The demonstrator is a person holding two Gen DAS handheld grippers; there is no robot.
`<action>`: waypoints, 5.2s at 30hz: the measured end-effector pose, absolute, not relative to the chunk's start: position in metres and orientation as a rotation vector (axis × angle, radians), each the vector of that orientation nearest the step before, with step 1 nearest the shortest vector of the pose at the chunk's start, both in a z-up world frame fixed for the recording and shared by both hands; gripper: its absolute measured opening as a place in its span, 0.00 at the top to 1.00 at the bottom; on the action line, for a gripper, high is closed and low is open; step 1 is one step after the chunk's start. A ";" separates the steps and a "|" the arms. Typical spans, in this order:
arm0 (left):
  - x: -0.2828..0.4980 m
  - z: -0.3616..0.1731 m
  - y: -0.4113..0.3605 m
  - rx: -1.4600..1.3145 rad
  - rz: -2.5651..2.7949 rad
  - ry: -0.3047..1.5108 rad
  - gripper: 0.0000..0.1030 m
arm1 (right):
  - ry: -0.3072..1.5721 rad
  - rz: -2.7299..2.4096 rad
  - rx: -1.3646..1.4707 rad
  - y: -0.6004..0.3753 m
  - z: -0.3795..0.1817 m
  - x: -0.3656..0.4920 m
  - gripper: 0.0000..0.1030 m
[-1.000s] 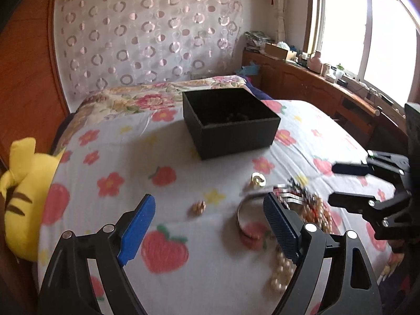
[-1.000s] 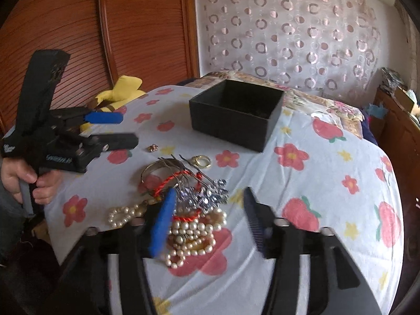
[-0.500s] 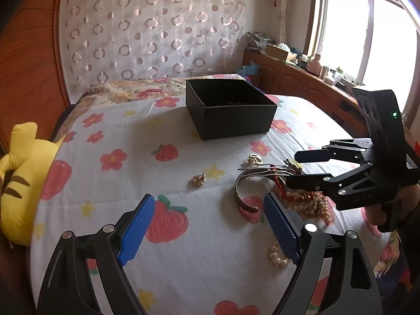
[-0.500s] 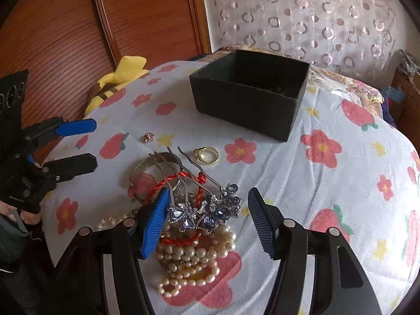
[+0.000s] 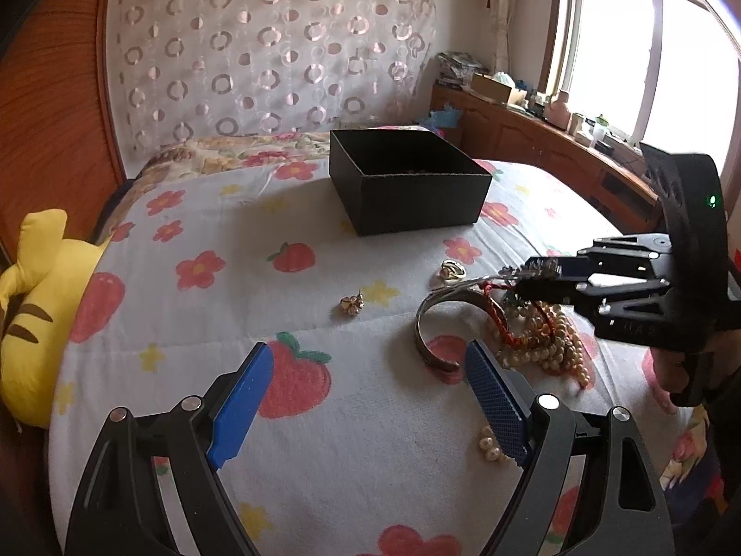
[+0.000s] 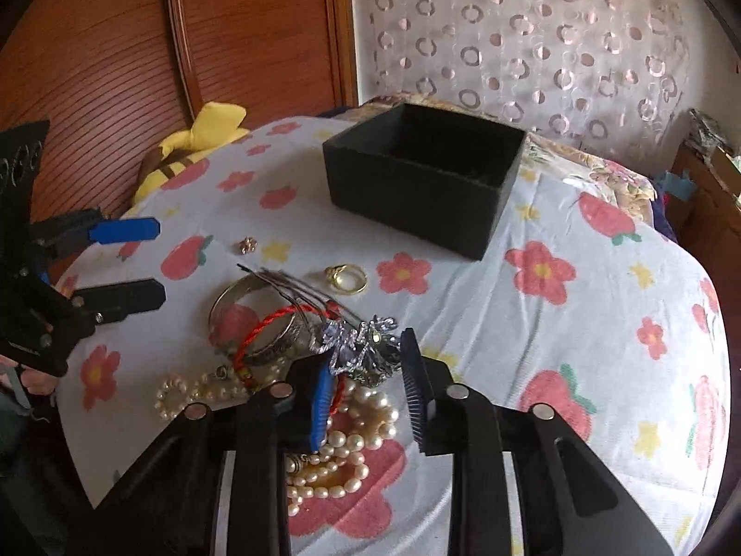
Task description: Organize jewelry
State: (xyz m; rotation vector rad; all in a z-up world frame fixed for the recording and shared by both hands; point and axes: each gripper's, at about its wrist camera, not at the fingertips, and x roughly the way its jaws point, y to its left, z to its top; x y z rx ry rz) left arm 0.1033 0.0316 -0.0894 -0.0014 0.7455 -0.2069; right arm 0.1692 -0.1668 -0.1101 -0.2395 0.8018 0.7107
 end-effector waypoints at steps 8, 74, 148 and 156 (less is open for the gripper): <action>0.105 -0.095 0.027 0.009 -0.207 0.763 0.21 | 0.739 0.721 -0.195 -0.179 -0.095 0.168 0.90; 0.139 -0.062 0.030 0.083 -0.179 0.737 0.96 | 0.525 0.567 -0.254 -0.205 -0.036 0.141 0.91; 0.250 -0.033 0.003 0.041 -0.153 0.717 1.00 | 0.609 0.580 -0.212 -0.204 -0.048 0.209 0.88; 0.185 -0.053 0.060 0.078 -0.072 0.758 1.00 | 0.600 0.604 -0.202 -0.200 -0.050 0.196 0.88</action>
